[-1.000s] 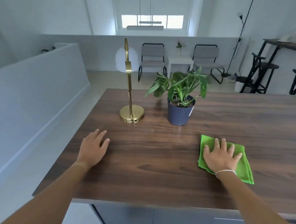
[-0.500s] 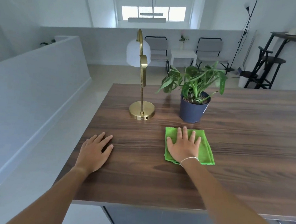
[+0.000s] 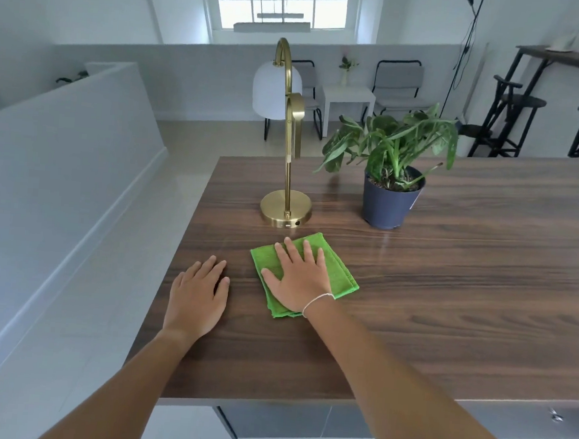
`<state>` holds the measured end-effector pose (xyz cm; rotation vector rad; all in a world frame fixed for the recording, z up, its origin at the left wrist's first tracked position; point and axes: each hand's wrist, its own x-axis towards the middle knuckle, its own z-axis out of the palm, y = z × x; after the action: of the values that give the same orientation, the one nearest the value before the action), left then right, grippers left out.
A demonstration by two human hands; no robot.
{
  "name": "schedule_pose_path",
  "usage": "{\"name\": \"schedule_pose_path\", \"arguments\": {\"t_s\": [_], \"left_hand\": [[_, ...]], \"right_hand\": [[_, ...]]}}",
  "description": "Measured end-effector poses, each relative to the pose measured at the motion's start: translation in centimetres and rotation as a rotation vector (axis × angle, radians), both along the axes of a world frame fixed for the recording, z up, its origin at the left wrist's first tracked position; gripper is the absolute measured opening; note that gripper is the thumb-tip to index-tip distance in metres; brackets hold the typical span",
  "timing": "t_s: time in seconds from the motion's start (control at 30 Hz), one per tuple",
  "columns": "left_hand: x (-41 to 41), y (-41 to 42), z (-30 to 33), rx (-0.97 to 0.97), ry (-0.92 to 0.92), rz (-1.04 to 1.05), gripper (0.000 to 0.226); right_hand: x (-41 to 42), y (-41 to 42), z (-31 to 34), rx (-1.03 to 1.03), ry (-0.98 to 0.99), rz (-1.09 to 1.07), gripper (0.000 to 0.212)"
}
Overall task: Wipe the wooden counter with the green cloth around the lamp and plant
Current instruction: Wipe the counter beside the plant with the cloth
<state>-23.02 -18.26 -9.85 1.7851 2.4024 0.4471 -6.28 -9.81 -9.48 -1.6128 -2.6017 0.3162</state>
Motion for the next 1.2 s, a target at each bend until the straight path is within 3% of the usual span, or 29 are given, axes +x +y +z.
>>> {"name": "schedule_pose_path", "arguments": {"t_s": [0.27,0.47,0.7,1.2], "left_hand": [[2.0,0.4,1.0,-0.064,0.092,0.049,0.05],[7.3,2.2,1.9,-0.011,0.025,-0.042,0.051],[9.5,1.9,0.7,-0.078,0.012,-0.041,0.054],[10.0,1.6,0.6,-0.051,0.03,-0.02,0.055]], "right_hand": [[7.7,-1.0,0.1,-0.015,-0.001,0.012,0.068],[16.8,0.0,0.3,-0.017,-0.019,-0.139,0.067],[26.5,1.0,0.2,-0.021,-0.044,-0.369,0.068],[27.2,1.3,0.5,-0.029,-0.082,-0.379,0.07]]}}
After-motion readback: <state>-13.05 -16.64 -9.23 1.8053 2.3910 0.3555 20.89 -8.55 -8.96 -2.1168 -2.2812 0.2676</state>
